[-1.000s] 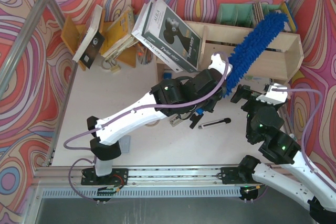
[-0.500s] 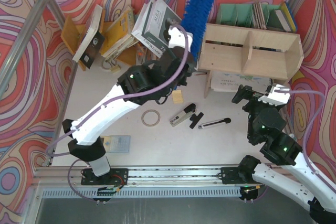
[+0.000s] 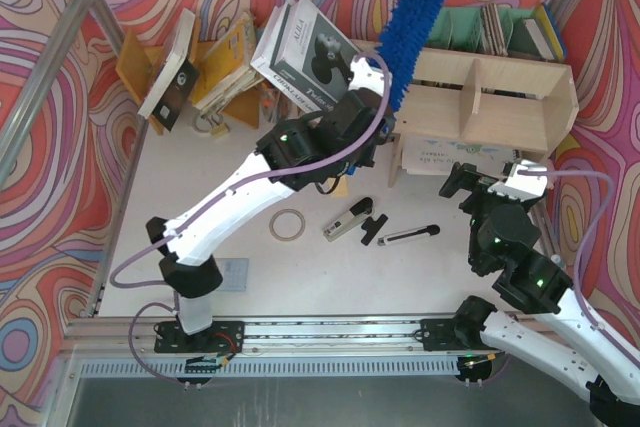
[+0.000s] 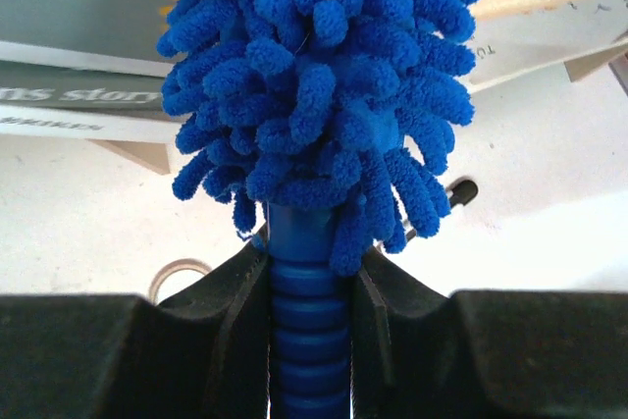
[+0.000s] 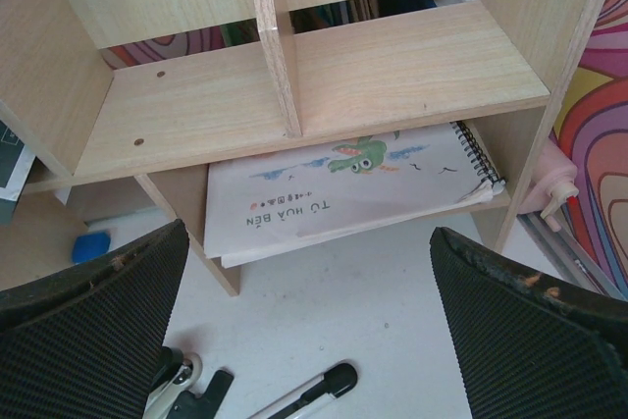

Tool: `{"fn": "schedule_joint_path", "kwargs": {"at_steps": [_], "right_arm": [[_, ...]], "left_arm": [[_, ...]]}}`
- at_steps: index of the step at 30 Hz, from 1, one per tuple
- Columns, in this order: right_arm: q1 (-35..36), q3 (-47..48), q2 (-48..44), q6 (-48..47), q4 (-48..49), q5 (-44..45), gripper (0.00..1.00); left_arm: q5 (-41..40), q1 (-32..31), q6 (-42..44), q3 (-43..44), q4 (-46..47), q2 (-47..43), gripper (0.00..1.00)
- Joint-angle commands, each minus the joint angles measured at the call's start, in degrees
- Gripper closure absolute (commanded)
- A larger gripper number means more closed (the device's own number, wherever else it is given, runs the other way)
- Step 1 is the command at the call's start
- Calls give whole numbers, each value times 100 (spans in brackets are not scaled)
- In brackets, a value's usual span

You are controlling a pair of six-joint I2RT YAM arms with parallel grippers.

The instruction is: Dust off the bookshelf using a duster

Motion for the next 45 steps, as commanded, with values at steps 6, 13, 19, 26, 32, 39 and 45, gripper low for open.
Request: {"fn": "schedule_joint_path", "kwargs": {"at_steps": [6,13,19,26,32,39,45], "right_arm": [[2,34,-8,-93,338,-6,1],[0,221,-23,-147,290,-82,1],[-3,628,-139,-113,134,-163,1],[-5,1185,-415,63,-104,-332,1],[3,1512,-463,-295,-63,-280,1],[2,1141,-826,-1097,469,-4,1],[3,615,-1271,-1266,626,74,1]], "left_arm": [[1455,-10,-142,776,-244,683,100],[1856,-458,278,1076,-323,882,100],[2569,-704,617,927,-161,765,100],[2147,-767,885,134,248,176,100],[1504,-523,800,78,360,78,100],[1108,-297,949,471,438,414,100],[1155,-26,806,1014,6,921,100]]}}
